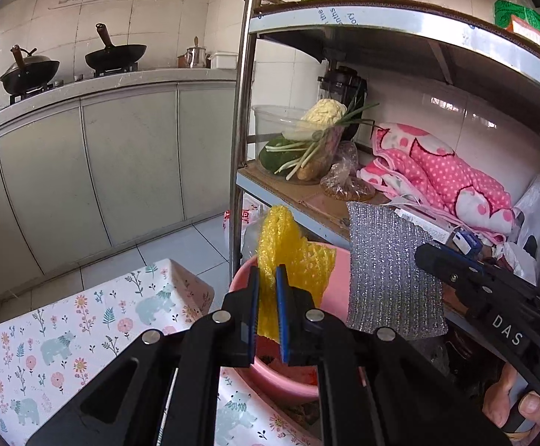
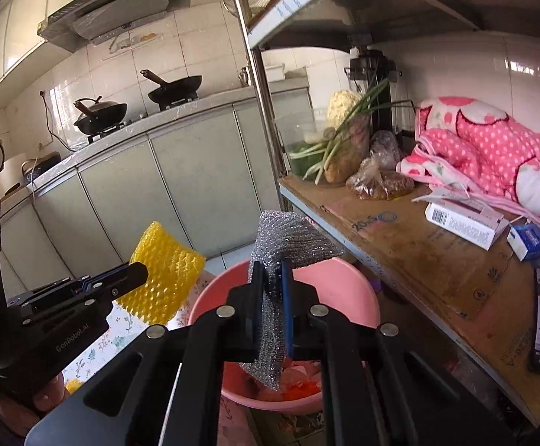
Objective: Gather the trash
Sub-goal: 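Carry the yellow mesh and steel wool in both grippers to the pink bucket, then open both grippers to drop the mesh and steel wool into the bucket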
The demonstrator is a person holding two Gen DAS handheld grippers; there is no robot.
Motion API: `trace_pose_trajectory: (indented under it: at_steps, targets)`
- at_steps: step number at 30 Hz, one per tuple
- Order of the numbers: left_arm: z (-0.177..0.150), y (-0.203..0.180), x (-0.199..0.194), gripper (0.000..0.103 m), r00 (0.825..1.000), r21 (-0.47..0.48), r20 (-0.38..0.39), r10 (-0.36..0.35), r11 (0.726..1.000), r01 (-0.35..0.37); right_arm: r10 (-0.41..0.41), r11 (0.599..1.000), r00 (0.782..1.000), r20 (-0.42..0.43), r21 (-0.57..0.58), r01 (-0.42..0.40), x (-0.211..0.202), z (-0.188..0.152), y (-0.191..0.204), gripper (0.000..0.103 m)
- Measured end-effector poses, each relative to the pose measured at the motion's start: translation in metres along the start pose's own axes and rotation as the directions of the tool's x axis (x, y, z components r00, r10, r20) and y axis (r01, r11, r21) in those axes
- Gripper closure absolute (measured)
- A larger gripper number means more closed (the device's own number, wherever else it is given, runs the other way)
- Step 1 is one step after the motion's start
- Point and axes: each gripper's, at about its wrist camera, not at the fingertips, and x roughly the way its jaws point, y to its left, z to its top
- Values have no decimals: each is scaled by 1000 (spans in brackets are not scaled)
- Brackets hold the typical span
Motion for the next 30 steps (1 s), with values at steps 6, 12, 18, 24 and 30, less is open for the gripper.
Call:
trace_pose_trajectory:
  at_steps: [6,12,18,24,30]
  targets:
    - [-9,-3,20,95,999,8,-52,-4,1000,4,1,1000,999,-50,13,-1,20,-12,-7,94]
    - [-14,-6,33,95,996,6,-86,-7,1000,7,-3,1000,996,-90,16,4,34,-21,-12,94]
    - [-16,-5,39,94,995,1,-102,-3,1000,3,-3,1000,993,-115,25,6,40,-26,-14,93]
    - [-17,-5,42,92,991,-3,-132,-14,1000,14,-6,999,990,-140,51,13,44,-28,-18,91]
    - [-17,-8,39,81,990,-2,-137,-31,1000,31,2,997,989,-146,80,10,44,-28,-23,66]
